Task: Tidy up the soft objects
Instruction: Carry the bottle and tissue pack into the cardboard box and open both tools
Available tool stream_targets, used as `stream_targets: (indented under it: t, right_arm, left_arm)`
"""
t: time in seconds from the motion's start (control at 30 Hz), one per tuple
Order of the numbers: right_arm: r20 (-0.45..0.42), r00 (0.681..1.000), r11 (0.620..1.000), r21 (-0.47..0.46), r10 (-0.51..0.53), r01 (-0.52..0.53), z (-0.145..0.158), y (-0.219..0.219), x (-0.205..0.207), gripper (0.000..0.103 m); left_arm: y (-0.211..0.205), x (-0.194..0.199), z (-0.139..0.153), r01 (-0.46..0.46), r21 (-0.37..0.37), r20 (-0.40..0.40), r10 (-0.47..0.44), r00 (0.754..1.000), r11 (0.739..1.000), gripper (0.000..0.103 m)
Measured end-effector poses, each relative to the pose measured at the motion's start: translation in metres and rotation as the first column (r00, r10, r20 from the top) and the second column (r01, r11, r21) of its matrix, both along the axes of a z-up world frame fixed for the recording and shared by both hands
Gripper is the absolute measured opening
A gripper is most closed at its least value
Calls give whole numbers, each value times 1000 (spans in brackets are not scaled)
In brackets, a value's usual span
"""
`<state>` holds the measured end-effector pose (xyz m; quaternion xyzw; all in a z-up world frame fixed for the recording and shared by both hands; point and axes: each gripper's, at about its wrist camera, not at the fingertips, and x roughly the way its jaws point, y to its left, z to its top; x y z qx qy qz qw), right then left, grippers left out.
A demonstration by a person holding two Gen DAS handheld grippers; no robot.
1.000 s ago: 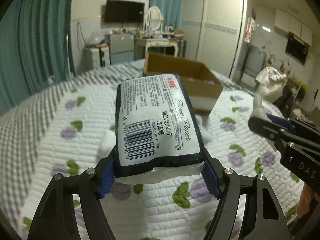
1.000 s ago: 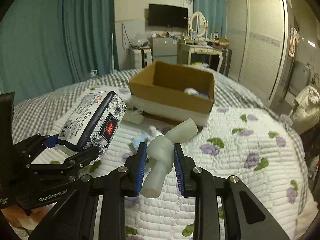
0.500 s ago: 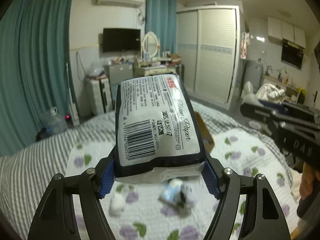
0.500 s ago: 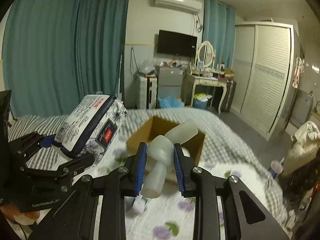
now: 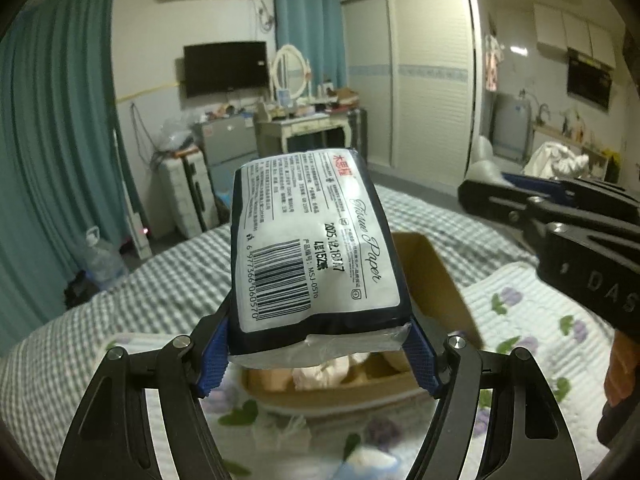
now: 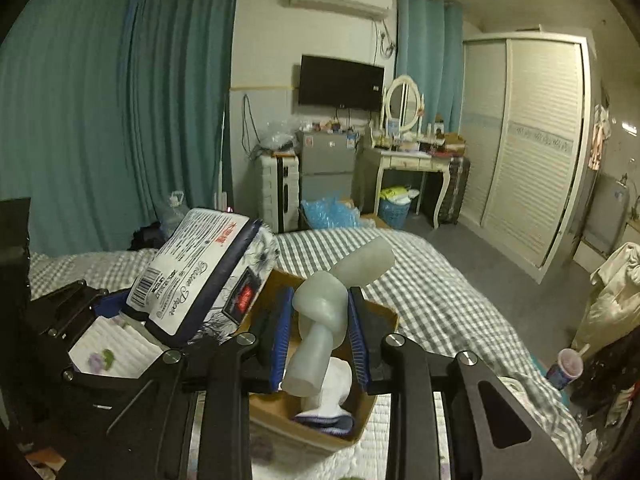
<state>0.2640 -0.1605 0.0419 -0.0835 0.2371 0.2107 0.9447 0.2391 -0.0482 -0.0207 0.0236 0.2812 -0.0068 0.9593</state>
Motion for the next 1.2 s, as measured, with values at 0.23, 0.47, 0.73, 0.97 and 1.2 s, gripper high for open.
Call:
stream_targets:
  t: [0.23, 0.47, 0.73, 0.97, 1.2]
  right_arm:
    - [-99, 995, 1000, 18, -1, 3, -53, 2, 60, 27]
    - [-148, 988, 999, 0, -36, 36, -70, -4, 74, 55]
    - [-74, 995, 997, 48, -60, 64, -15, -12, 31, 61]
    - [4, 998, 997, 44, -59, 59, 61, -14, -54, 62]
    - [53, 998, 999, 16, -47, 46, 105, -11, -138, 75]
  left_arm:
    - [-4, 25, -39, 11, 40, -50, -9, 999, 999, 74]
    - [-8, 26, -44, 4, 52, -50, -1, 999, 999, 85]
    - [1, -17, 10, -29, 42, 7, 29, 1000, 999, 85]
    - [18, -100, 100, -42, 38, 153, 35, 988, 998, 86]
    - [37, -182, 151, -52, 25, 261, 44, 964, 998, 96]
